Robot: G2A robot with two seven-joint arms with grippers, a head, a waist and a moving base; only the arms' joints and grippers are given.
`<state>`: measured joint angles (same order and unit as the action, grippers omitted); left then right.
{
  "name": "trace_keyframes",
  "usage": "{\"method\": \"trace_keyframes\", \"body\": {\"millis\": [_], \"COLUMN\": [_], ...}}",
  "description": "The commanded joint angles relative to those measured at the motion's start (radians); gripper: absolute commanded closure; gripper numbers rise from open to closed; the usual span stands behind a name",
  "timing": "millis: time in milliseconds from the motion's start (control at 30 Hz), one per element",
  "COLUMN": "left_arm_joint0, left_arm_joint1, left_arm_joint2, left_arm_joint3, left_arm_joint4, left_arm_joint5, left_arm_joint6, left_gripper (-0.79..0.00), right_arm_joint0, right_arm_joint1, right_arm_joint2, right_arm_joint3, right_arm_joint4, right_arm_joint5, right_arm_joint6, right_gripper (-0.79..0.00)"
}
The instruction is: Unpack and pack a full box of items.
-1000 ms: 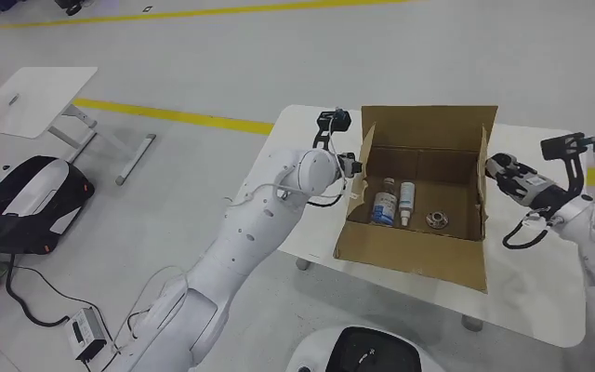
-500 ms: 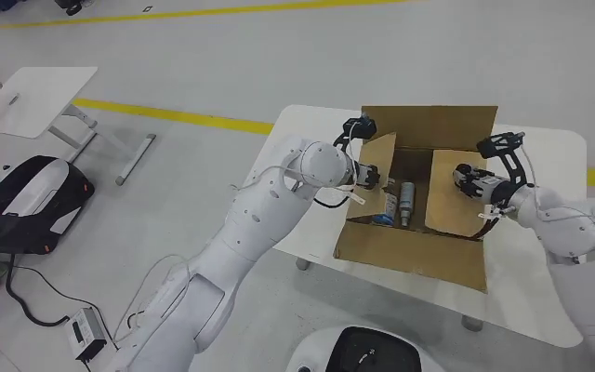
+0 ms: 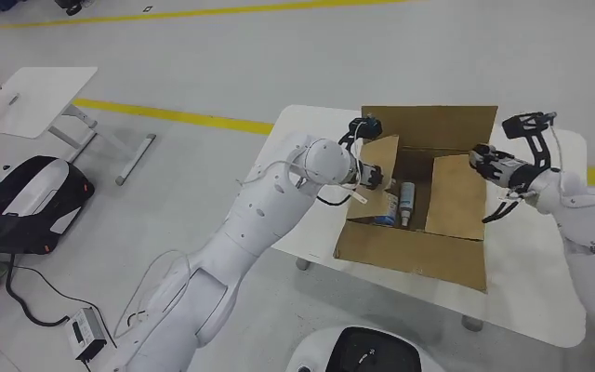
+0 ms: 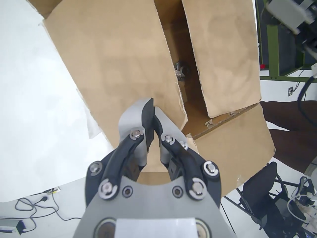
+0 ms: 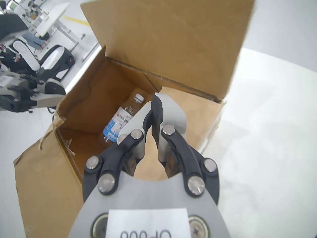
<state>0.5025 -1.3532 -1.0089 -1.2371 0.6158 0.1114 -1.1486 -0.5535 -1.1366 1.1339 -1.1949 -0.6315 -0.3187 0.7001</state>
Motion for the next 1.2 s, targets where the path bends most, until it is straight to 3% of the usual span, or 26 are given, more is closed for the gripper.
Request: {"method": "trace_keyframes", "body": {"millis": [0,300,833,867,900,933,967,1167], "left_arm_joint0": [-0.006,-0.041,-0.071,-0.071,-0.068,-0.064,-0.060,-0.013], "left_arm_joint1": [-0.006,-0.030,-0.053,-0.052,-0.051,-0.049,-0.047,-0.019], "left_arm_joint2": [0.021,0.110,0.151,0.152,0.153,0.150,0.144,0.067], "left_arm_joint3": [0.013,0.078,0.146,0.141,0.133,0.121,0.106,-0.020], "left_arm_joint4": [-0.009,0.015,0.023,0.040,0.054,0.062,0.063,0.079], "left_arm_joint5": [-0.003,0.015,0.070,0.070,0.072,0.073,0.071,0.011], "left_arm_joint6": [0.000,0.002,0.008,0.015,0.021,0.025,0.022,0.033], "left_gripper": [0.000,0.000,0.000,-0.043,-0.299,-0.668,-0.785,-0.785], "right_arm_joint0": [-0.021,-0.124,-0.165,-0.165,-0.165,-0.166,-0.166,-0.166], "right_arm_joint1": [0.013,0.053,0.062,0.062,0.062,0.063,0.063,0.063], "right_arm_joint2": [0.051,0.204,0.206,0.205,0.205,0.204,0.204,0.191], "right_arm_joint3": [-0.040,-0.160,-0.192,-0.192,-0.192,-0.192,-0.192,-0.191], "right_arm_joint4": [-0.006,-0.010,0.005,0.006,0.007,0.009,0.012,0.025], "right_arm_joint5": [0.008,0.048,0.040,0.040,0.040,0.039,0.038,0.026], "right_arm_joint6": [-0.004,0.027,0.017,0.018,0.018,0.018,0.019,0.026], "right_gripper": [0.000,0.000,0.000,0.000,0.000,0.000,0.000,0.000]}}
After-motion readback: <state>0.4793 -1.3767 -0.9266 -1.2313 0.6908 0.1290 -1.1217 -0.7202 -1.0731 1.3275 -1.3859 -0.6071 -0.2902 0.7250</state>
